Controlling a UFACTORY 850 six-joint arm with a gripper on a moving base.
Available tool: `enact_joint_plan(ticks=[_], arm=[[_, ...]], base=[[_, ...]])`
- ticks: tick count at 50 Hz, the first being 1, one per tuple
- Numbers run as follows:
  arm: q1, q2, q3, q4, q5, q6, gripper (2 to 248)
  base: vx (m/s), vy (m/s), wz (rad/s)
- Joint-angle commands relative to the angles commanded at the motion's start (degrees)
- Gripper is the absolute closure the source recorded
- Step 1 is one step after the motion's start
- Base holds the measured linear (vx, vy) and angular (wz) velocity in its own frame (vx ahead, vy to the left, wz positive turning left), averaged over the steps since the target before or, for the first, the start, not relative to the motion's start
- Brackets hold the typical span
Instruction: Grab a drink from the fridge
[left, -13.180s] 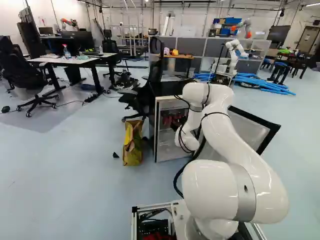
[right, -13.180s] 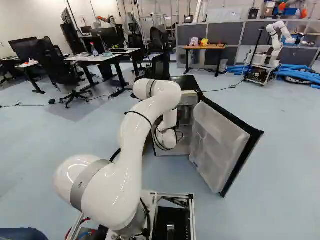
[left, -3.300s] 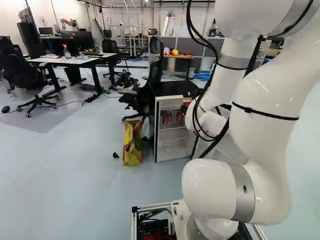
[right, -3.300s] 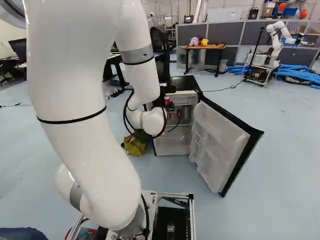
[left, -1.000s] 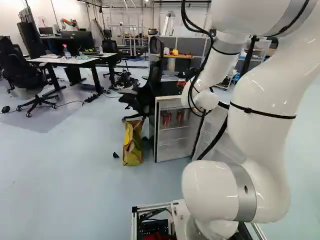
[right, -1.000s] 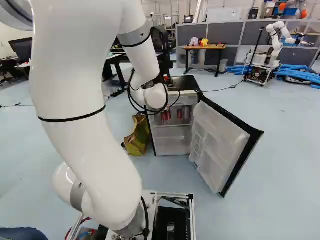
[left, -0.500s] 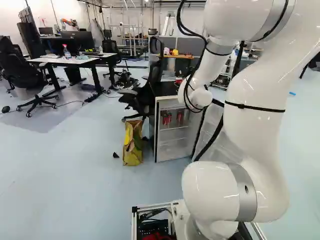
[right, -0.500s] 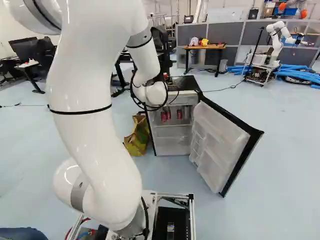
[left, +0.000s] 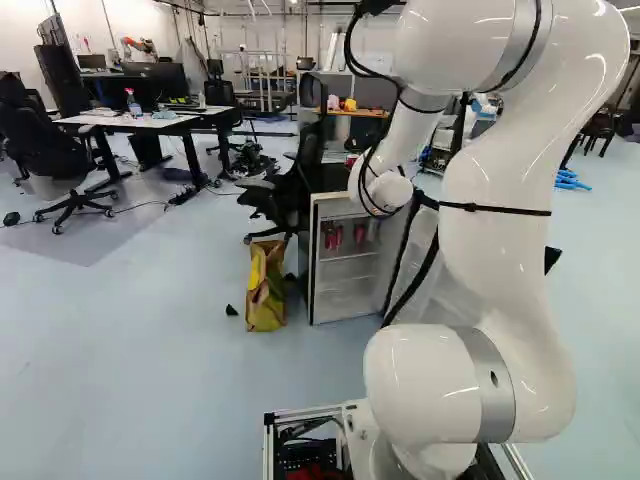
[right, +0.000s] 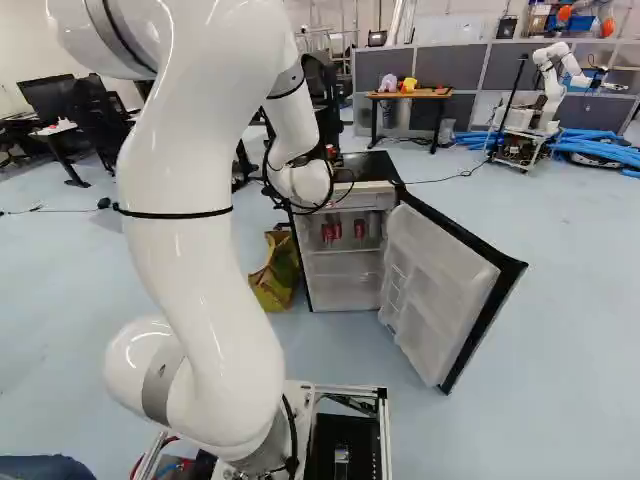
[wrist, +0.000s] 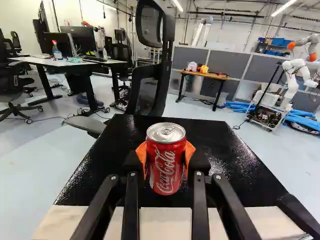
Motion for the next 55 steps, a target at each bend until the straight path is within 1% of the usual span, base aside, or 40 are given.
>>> enact_joint_plan(ticks=[42, 55], arm=[[3.40, -7.77, -10.05, 5.24, -4.44, 0.00, 155], [4.35, -9.85, -12.82, 5.41, -4.54, 0.00, 155]], base=[[0.000, 0.000, 0.000], [0.000, 0.000, 0.000]])
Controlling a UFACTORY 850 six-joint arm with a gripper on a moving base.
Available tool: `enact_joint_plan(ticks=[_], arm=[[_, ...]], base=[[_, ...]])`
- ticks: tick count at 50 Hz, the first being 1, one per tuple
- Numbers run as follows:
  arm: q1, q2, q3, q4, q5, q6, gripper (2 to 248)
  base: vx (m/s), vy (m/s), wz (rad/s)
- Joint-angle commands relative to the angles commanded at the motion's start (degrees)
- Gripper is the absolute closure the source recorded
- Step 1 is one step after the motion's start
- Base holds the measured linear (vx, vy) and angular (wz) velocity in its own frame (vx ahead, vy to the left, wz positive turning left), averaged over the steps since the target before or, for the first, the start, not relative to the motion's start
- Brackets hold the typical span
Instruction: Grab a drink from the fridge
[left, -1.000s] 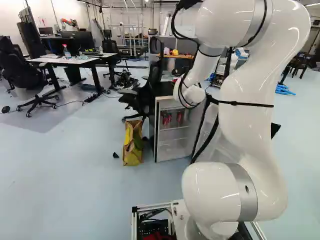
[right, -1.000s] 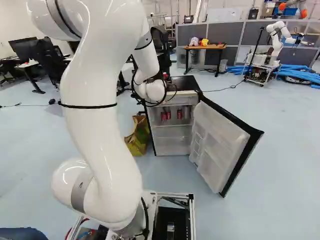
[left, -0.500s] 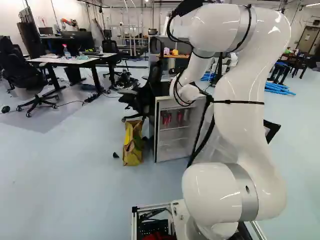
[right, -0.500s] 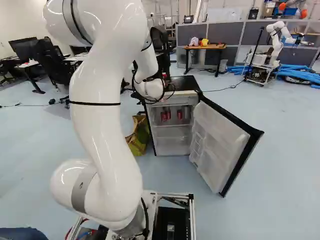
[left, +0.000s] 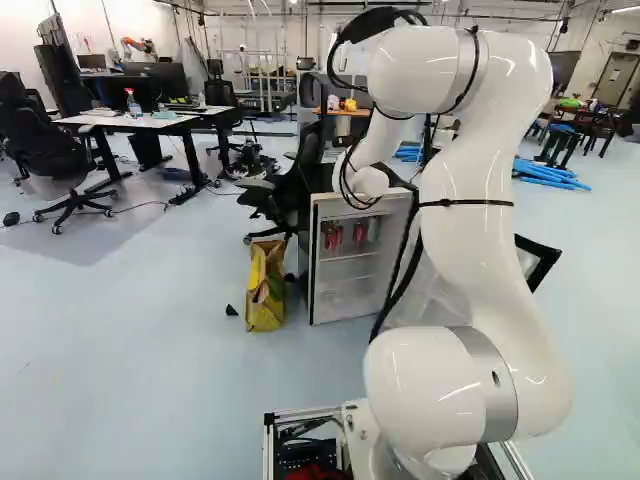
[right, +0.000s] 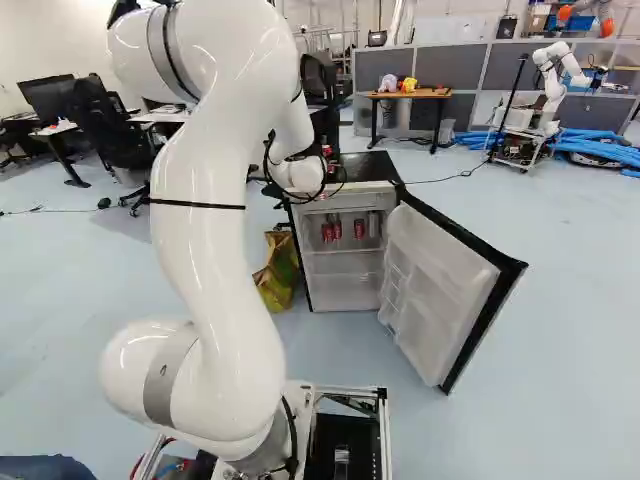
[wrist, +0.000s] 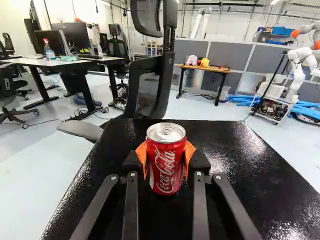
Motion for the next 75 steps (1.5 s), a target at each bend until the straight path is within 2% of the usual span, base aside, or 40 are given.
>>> enact_joint_plan(ticks=[31, 75], arm=[[1.17, -3.38, -4.58, 0.00, 0.00, 0.00, 155], [1.20, -3.76, -4.67, 0.00, 0.00, 0.00, 155]], base=[[0.000, 0.000, 0.000], [0.000, 0.000, 0.000]])
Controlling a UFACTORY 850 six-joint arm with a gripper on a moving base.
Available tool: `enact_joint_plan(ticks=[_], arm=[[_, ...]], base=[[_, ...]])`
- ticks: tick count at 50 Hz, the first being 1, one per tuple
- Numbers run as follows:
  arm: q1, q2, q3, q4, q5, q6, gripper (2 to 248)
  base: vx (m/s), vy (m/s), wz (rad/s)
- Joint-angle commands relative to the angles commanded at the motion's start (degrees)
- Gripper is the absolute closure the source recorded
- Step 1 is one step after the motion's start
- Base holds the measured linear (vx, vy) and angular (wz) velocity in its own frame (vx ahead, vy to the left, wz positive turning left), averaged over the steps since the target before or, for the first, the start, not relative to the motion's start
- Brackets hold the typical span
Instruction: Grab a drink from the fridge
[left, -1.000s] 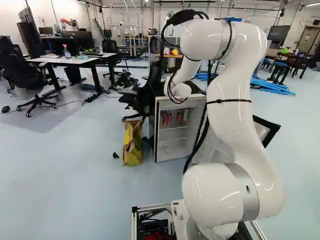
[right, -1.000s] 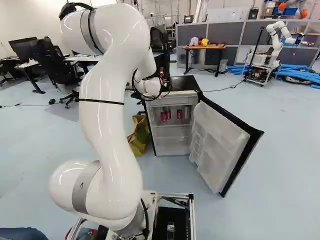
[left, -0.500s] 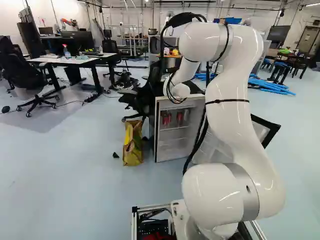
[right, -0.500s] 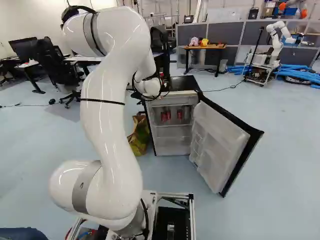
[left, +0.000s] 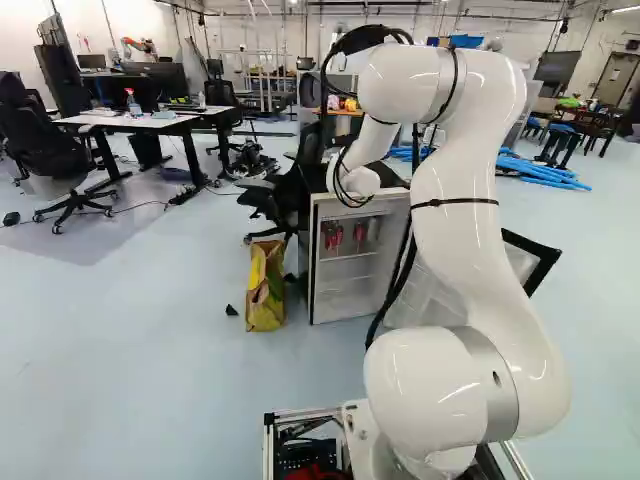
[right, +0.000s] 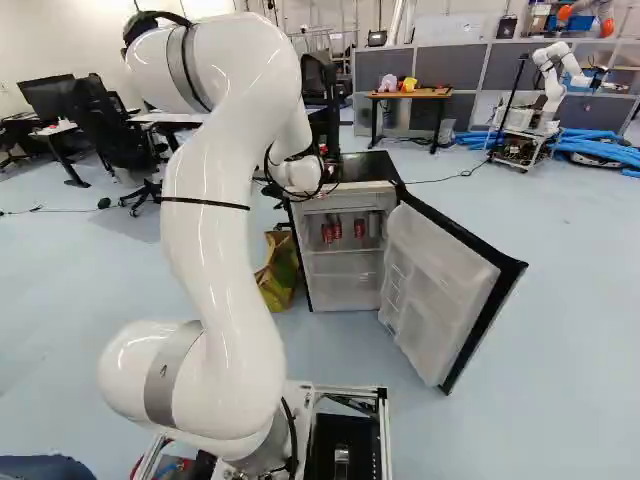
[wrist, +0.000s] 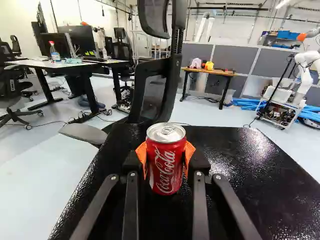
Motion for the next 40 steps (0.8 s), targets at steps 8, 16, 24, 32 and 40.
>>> enact_joint_plan(ticks=[8, 16, 24, 32, 40], arm=[[0.00, 0.00, 0.00, 0.00, 0.00, 0.00, 125], [0.00, 0.00, 0.00, 0.00, 0.00, 0.00, 91], [0.00, 0.00, 0.00, 0.00, 0.00, 0.00, 19], [0.01, 0.14, 0.20, 0.00, 0.00, 0.00, 3], [0.15, 1.43, 1.95, 0.00, 0.00, 0.00, 3]], base=[[0.000, 0.000, 0.000], [0.000, 0.000, 0.000], [0.000, 0.000, 0.000], [0.000, 0.000, 0.000], [0.000, 0.000, 0.000]])
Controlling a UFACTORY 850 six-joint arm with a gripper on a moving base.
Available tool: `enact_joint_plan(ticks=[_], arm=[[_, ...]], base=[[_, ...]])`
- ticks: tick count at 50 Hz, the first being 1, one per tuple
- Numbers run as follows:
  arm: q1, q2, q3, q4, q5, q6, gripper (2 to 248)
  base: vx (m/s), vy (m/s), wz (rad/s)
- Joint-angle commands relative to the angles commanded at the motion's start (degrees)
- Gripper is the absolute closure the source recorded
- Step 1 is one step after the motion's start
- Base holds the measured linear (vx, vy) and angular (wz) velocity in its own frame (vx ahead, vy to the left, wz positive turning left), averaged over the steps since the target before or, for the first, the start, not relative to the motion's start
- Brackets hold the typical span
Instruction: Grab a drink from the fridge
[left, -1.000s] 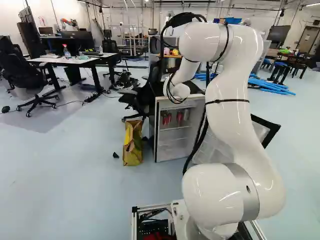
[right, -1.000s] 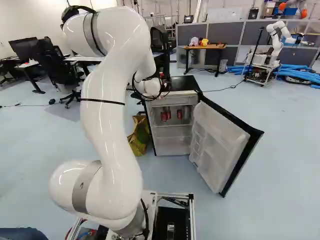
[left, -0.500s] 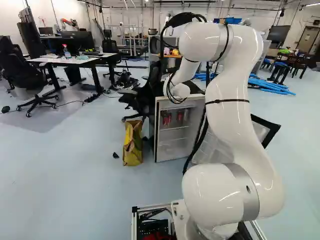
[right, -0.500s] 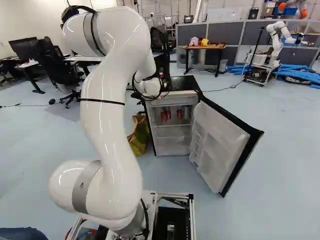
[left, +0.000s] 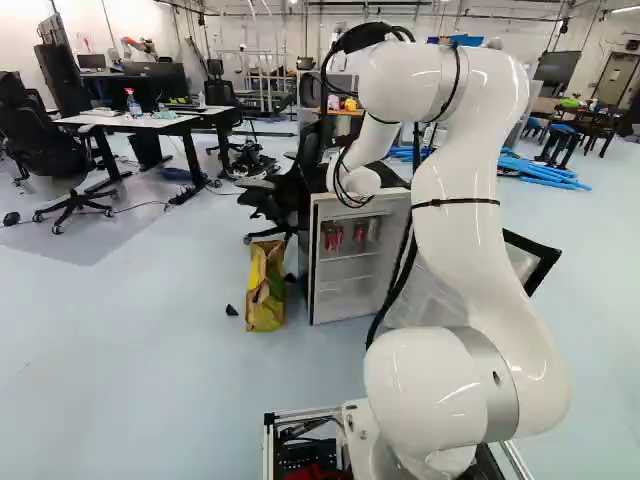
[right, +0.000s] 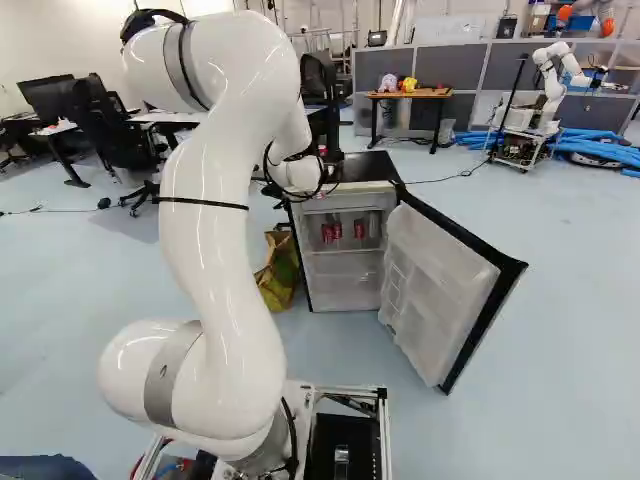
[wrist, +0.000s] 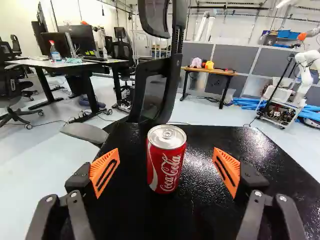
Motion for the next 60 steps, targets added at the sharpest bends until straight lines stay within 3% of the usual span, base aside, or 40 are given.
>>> enact_joint_plan(ticks=[40, 60], arm=[[-0.56, 11.01, 13.74, 0.00, -0.10, 0.00, 3], [-2.45, 17.97, 19.61, 0.73, -5.07, 0.00, 3]], base=[[0.000, 0.000, 0.000], [0.000, 0.000, 0.000]])
